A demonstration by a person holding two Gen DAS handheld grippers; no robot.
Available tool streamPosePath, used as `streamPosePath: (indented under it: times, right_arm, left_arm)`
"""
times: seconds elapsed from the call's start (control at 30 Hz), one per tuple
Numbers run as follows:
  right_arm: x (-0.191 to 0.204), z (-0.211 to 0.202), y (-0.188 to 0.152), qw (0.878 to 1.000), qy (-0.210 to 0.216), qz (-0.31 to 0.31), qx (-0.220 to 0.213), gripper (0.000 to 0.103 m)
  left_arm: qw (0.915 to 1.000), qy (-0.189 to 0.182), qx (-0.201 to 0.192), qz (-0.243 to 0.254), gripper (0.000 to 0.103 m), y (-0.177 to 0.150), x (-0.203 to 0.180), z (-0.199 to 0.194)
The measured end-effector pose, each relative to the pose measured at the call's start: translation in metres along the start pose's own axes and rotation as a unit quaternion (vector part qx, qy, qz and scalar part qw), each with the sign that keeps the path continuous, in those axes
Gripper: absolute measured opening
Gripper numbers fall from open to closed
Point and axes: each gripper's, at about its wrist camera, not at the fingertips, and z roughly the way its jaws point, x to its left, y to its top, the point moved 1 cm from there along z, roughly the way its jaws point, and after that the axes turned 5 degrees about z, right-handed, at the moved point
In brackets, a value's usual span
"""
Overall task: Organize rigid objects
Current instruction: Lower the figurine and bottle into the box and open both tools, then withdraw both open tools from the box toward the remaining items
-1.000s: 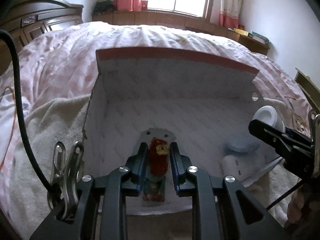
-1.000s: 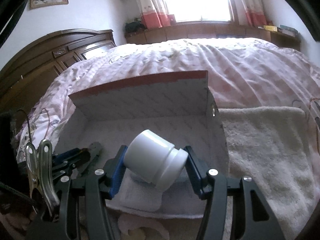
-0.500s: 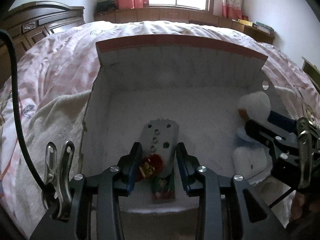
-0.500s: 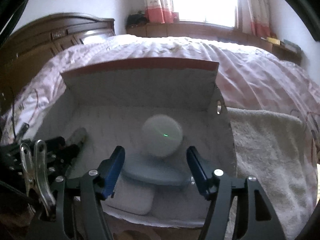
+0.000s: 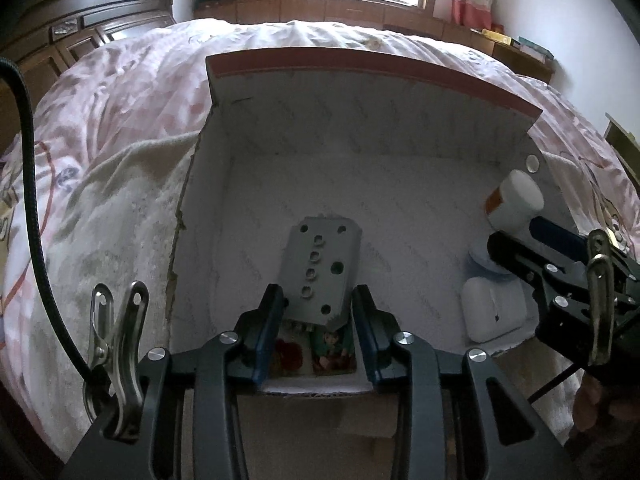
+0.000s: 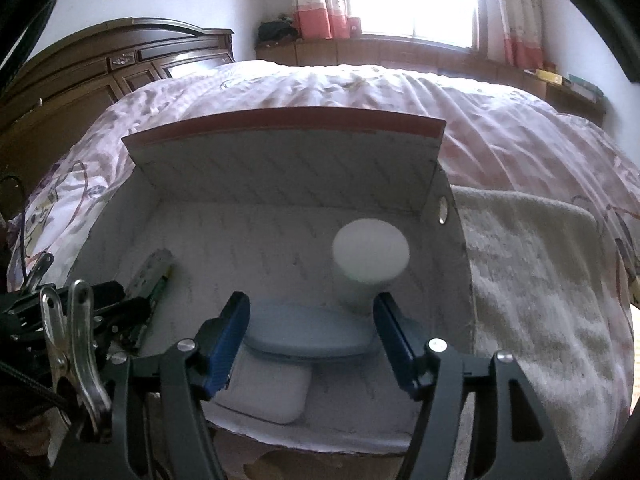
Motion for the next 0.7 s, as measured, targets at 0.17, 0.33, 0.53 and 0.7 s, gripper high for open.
streamPosePath:
  times: [0.17, 0.33, 0.53, 0.7]
  right_arm:
    - [-0.002, -0.004, 0.003, 1.000, 0.022, 0.016, 0.002, 0.068]
    - [-0.011, -0.019, 0.009, 0.998, 0.045, 0.050, -0.011, 0.069]
    - [-0.008, -0.048, 0.003, 0.997, 0.051, 0.043, -0.048, 0.078]
    - [-0.006, -0.069, -0.009, 0.997, 0.052, 0.043, -0.049, 0.078]
  left_arm:
    - [0.9999, -0.012, -0.001, -0.002, 0.036, 0.002, 0.003, -0.003]
    - [0.9996, -0.019, -0.020, -0.010, 0.036, 0.005, 0.006, -0.019]
    - [0.9990, -0.022, -0.038, -0.005, 0.040, 0.001, 0.003, -0.037]
    - [0.9986, -0.027, -0.044, -0.010, 0.040, -0.007, 0.003, -0.050]
